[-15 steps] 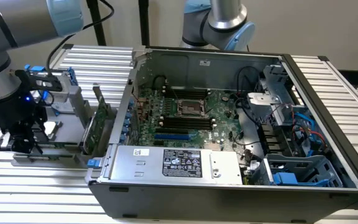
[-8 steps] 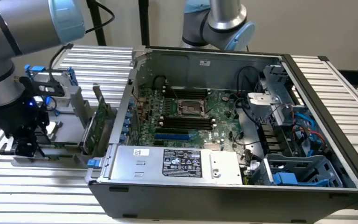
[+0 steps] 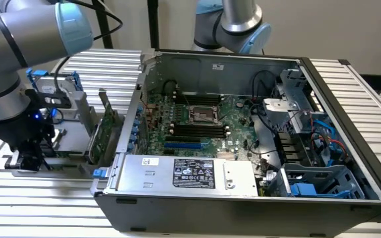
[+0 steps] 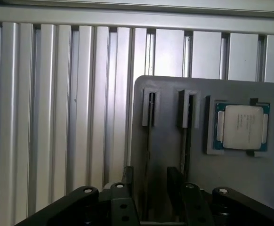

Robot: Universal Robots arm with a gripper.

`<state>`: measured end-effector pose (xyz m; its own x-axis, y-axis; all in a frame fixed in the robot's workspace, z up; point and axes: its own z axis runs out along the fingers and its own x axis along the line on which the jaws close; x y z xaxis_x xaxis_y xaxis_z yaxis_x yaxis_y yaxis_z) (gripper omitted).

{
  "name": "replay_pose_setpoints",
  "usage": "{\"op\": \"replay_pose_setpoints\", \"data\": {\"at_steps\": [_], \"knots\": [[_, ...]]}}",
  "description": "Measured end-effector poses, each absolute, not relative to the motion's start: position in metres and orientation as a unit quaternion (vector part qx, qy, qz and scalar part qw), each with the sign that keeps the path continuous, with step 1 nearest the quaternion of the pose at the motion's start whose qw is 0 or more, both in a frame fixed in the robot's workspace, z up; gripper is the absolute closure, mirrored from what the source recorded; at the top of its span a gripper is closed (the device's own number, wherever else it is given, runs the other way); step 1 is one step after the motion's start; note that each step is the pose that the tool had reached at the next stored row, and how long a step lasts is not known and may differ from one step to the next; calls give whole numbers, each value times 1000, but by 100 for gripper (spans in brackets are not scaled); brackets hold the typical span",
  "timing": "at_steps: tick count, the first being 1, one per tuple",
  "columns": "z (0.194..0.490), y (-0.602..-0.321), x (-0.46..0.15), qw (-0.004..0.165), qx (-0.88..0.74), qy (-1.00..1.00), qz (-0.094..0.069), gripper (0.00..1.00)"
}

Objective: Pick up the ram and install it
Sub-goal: 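Pick up the ram and move it above insertion slot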

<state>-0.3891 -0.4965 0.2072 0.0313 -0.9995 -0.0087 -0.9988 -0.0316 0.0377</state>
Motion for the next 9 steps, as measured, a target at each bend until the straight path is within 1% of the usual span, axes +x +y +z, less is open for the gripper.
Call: {"op": "replay_pose_setpoints", "data": {"at_steps": [9], "knots": [[194, -497, -389, 10, 718, -696, -17, 0]]}}
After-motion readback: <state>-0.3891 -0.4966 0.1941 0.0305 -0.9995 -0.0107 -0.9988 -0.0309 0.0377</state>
